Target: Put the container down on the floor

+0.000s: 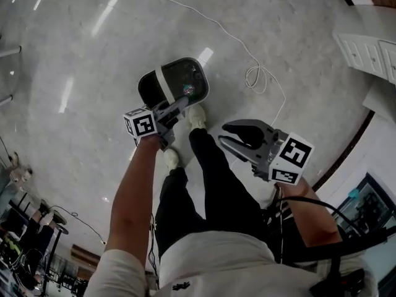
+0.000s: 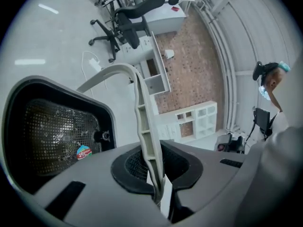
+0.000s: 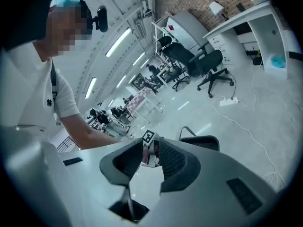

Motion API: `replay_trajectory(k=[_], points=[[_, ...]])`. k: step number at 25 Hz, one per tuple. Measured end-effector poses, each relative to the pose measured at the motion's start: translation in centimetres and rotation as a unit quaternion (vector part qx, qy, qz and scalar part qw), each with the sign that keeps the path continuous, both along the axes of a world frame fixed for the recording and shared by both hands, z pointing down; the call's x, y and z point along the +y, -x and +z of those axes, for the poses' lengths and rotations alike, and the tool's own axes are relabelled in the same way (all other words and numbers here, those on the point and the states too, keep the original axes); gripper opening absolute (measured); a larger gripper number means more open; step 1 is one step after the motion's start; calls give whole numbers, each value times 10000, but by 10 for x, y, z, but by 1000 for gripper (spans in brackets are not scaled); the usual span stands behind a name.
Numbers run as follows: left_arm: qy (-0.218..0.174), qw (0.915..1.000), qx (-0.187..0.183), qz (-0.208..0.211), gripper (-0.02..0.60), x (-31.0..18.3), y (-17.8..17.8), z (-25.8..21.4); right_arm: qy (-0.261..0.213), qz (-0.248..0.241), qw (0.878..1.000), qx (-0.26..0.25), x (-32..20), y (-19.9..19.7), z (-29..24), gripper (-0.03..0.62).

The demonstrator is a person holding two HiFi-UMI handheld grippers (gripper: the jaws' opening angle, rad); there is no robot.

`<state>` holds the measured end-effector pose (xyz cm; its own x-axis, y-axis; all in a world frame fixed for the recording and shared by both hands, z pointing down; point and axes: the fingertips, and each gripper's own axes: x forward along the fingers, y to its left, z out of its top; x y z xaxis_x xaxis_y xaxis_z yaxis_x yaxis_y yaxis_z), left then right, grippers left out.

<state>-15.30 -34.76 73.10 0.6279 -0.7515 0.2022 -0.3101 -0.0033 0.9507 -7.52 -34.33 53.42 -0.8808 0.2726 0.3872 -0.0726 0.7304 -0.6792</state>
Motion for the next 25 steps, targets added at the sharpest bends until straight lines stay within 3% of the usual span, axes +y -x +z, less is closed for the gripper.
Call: replay_trajectory(k=[12,18,25], points=[[22,9997,-128,202,38,-64,14,155,288,-110,9983,497,-31,0,139,94],[-237,9996,-4,181,40,-70,16,156,366,-148,9975,589,-30,0,160,91],[-179,9995,41,263,44,-66,16,159,458,-149,9975,521,-31,4,161,91]])
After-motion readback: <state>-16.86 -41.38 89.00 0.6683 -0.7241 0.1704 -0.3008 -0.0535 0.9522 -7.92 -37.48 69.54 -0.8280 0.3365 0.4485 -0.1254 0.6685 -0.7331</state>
